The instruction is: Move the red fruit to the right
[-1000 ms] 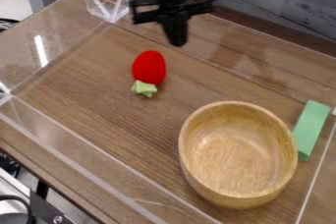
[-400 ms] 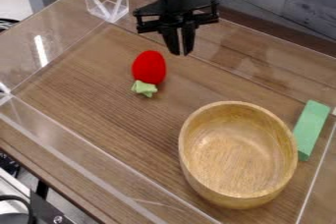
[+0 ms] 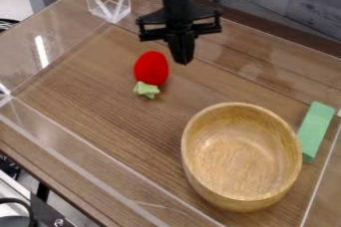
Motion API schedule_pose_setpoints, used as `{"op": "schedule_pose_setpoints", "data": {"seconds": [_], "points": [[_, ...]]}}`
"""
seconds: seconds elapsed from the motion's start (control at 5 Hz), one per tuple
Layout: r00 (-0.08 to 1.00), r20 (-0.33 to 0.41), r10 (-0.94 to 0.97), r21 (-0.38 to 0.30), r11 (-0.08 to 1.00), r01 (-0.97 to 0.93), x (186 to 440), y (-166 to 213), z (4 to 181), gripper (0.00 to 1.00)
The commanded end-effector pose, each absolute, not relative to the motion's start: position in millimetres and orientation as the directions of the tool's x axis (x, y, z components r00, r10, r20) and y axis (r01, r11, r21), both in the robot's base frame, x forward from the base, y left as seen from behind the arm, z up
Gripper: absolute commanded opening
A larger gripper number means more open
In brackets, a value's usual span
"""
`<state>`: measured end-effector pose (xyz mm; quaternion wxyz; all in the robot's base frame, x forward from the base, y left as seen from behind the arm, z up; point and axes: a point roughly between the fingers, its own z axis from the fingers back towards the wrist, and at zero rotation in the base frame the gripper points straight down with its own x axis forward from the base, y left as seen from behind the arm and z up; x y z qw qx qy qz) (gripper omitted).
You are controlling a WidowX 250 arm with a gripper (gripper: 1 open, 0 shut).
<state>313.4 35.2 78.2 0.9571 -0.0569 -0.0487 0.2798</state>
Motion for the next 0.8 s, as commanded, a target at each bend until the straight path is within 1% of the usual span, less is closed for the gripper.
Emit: {"op": "schedule_pose_setpoints", "data": {"seconds": [0.0,0.2,0.4,0.6], "points": [[0.846,0.112,0.521,-0.158,0.850,-0.503,318,28,96.7,0.00],[0.863,0.115,0.493,-0.165,0.866,-0.472,324,20,95.6,0.00],[0.872,0.119,0.474,-0.166,0.876,-0.454,325,23,92.6,0.00],[0.864,0.122,0.489,-0.165,0.868,-0.468,328,33,84.2,0.00]]}}
